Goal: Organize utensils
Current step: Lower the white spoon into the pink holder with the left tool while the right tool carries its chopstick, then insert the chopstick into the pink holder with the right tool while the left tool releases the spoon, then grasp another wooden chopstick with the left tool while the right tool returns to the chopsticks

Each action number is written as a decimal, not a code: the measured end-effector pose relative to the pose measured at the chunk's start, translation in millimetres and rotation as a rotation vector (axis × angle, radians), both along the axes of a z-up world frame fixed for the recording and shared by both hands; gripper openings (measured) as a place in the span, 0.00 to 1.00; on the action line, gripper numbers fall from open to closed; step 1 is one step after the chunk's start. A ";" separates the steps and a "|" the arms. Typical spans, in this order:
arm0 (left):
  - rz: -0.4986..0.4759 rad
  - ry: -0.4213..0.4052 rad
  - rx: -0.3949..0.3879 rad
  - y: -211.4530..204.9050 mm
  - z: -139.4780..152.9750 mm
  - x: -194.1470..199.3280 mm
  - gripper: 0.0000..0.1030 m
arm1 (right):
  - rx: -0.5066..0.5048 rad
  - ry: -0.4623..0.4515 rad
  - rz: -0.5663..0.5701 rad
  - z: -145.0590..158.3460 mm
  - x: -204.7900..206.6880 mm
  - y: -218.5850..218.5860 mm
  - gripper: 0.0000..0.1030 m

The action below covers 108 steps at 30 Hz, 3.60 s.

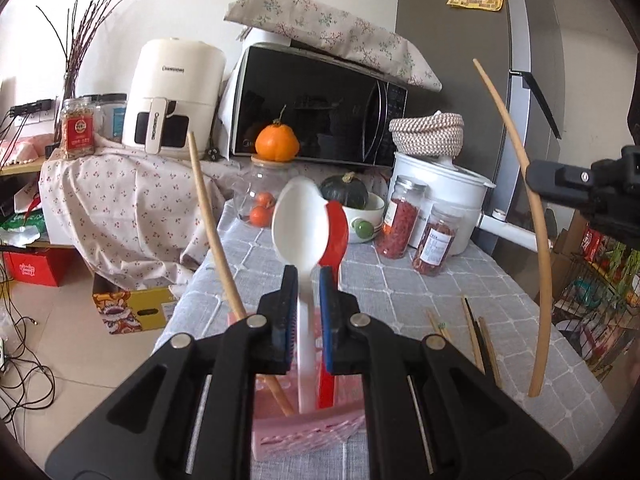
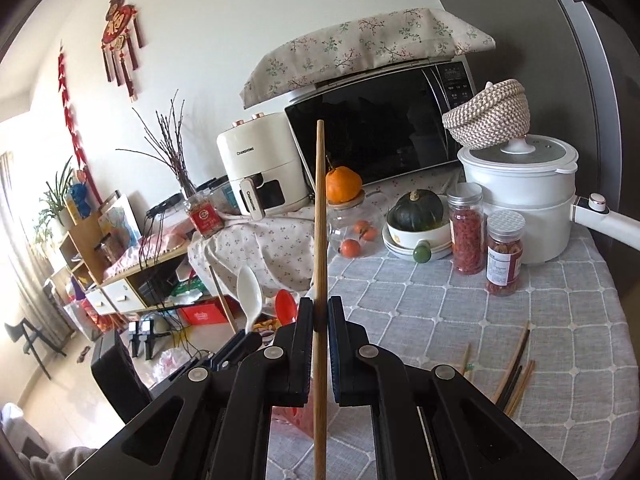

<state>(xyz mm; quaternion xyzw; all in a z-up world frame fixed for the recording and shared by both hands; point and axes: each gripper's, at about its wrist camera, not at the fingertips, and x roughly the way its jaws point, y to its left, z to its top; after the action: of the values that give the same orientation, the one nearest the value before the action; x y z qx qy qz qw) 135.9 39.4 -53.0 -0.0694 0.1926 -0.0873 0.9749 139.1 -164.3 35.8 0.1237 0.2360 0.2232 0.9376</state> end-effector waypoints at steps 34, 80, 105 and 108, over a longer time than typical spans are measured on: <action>0.079 0.451 -0.379 100.0 24.3 19.1 0.51 | -0.058 -0.026 -0.095 -36.5 37.1 113.4 0.09; -0.300 0.788 0.136 -150.1 -66.9 74.2 0.50 | -0.182 0.595 -0.288 -76.6 27.6 -111.2 0.46; -0.309 0.783 0.259 -176.5 -72.3 95.9 0.08 | -0.173 0.603 -0.316 -77.8 35.2 -119.7 0.39; -0.290 0.773 0.204 -157.0 -62.8 85.1 0.08 | -0.136 0.615 -0.285 -80.7 39.8 -120.4 0.36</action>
<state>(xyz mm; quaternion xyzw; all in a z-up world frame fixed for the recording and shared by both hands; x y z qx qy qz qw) 221.0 -117.6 -115.8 0.0277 0.5593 -0.1718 0.8105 178.9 -284.6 -44.9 0.1543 0.5023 0.0259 0.8504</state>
